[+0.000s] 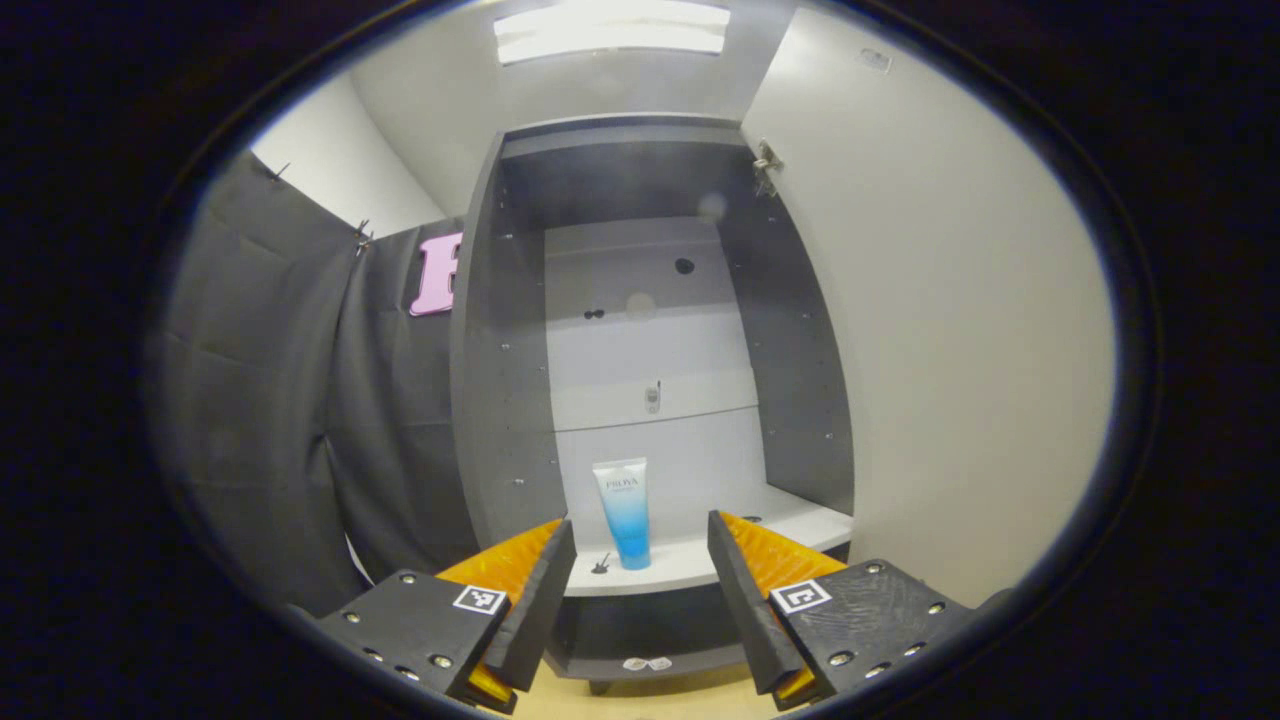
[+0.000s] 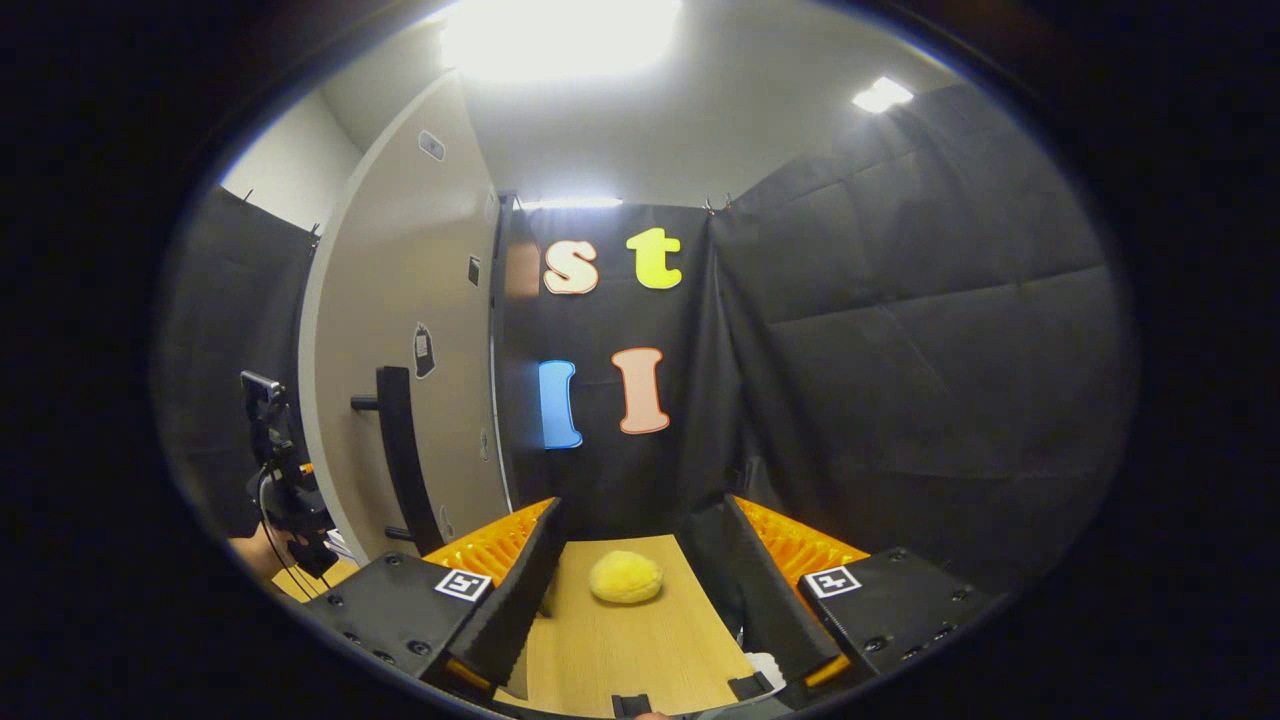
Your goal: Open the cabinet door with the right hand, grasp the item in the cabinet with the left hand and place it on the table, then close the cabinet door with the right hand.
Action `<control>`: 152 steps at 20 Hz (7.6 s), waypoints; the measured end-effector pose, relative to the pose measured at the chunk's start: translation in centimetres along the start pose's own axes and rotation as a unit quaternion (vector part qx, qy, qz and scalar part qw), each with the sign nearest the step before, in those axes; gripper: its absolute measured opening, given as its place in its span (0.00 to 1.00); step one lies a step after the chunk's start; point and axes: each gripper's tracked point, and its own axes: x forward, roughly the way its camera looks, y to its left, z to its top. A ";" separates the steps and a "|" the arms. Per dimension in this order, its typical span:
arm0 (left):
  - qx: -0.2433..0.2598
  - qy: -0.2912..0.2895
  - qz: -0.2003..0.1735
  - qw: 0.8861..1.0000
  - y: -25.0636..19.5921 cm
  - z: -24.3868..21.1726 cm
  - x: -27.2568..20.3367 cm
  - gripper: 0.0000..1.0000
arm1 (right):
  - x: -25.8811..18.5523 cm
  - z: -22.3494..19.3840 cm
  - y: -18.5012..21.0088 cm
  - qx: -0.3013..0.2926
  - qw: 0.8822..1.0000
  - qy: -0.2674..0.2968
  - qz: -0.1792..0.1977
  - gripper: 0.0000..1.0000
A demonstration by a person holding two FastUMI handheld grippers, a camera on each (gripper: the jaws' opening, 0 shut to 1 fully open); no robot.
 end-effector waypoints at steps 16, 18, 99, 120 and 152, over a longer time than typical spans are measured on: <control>-0.020 0.055 0.028 0.998 1.5 -5.1 13.4 0.81 | 1.8 -4.5 -3.0 0.016 0.996 0.065 -0.050 0.98; -0.028 0.058 0.029 0.997 1.5 -5.5 14.2 0.81 | 2.2 -4.8 -2.8 0.015 0.996 0.070 -0.048 0.98; -0.046 0.191 0.005 0.980 -3.6 -33.0 -17.6 0.70 | 8.8 -7.9 3.5 -0.028 0.987 0.125 0.095 0.92; -0.046 0.080 0.060 0.994 12.0 -6.6 -13.8 0.76 | 2.4 -1.1 4.7 0.013 0.998 0.053 0.027 0.98; -0.047 0.073 0.034 0.996 26.6 -10.9 -15.2 0.75 | -2.1 -0.7 18.8 -0.016 0.999 0.025 0.015 0.96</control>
